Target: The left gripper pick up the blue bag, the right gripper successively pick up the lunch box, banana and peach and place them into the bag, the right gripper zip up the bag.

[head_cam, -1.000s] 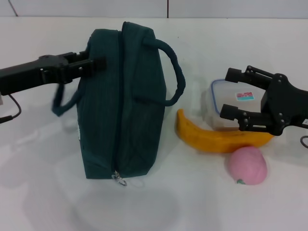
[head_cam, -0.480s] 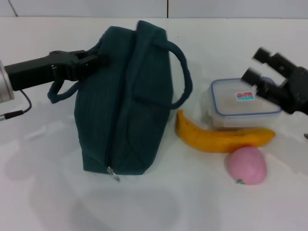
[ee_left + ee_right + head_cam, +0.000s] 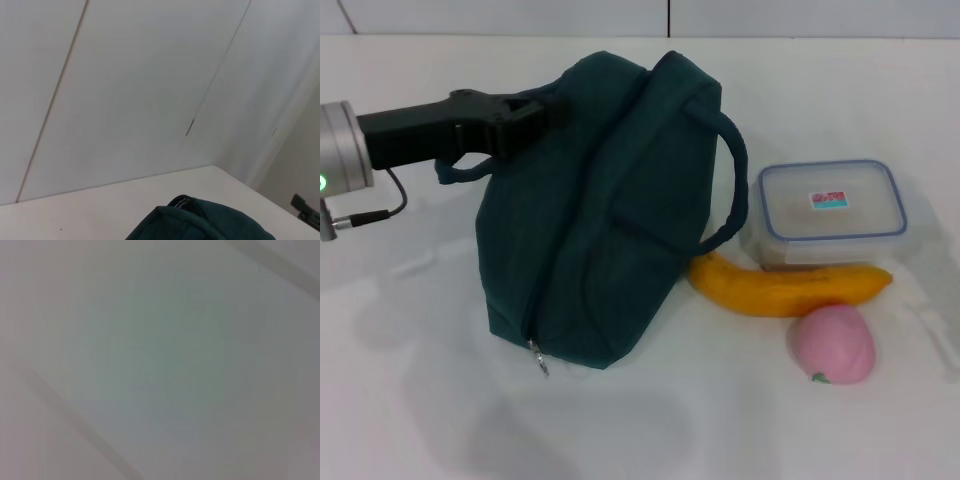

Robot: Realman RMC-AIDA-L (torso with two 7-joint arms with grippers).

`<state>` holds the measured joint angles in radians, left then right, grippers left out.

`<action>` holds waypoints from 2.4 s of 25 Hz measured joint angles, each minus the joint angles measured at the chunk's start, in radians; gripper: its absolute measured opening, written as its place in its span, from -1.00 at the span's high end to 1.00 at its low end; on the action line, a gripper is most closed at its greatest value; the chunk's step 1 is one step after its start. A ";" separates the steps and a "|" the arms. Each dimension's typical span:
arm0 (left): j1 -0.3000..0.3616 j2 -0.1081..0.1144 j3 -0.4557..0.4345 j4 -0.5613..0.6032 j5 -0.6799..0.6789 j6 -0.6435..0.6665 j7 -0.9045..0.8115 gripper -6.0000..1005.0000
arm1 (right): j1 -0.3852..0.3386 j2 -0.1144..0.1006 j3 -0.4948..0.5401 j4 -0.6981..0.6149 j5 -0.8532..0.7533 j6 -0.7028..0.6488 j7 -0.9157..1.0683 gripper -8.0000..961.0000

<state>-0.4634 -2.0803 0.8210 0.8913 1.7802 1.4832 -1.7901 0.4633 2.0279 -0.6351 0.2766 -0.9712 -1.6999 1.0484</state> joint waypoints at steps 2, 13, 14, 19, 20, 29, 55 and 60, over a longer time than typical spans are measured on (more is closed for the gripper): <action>-0.005 0.000 0.003 0.000 0.004 0.000 -0.003 0.90 | -0.021 0.000 0.093 0.042 -0.039 0.017 0.002 -0.66; -0.024 0.000 0.004 0.000 0.018 0.000 -0.002 0.90 | -0.049 0.000 0.346 0.064 -0.260 0.275 0.126 -0.64; -0.026 0.001 0.004 0.000 0.018 0.000 -0.002 0.90 | -0.043 0.000 0.347 0.065 -0.261 0.293 0.136 -0.64; -0.034 0.001 0.006 0.000 0.022 0.000 0.001 0.90 | -0.013 0.000 0.349 0.077 -0.270 0.363 0.166 -0.63; -0.034 0.001 0.008 0.000 0.022 0.000 0.002 0.90 | -0.001 0.000 0.351 0.090 -0.276 0.384 0.171 -0.63; -0.049 -0.003 0.028 -0.001 0.034 0.000 0.010 0.90 | 0.017 0.000 0.429 0.123 -0.364 0.425 0.173 -0.62; -0.063 -0.003 0.043 -0.020 0.033 -0.017 0.030 0.90 | 0.005 0.000 0.522 0.131 -0.450 0.440 0.170 -0.13; -0.080 -0.003 0.043 -0.043 0.033 -0.032 0.031 0.90 | 0.004 0.000 0.514 0.124 -0.451 0.425 0.163 0.47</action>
<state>-0.5436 -2.0829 0.8641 0.8483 1.8130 1.4513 -1.7594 0.4669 2.0278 -0.1209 0.4008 -1.4219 -1.2752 1.2114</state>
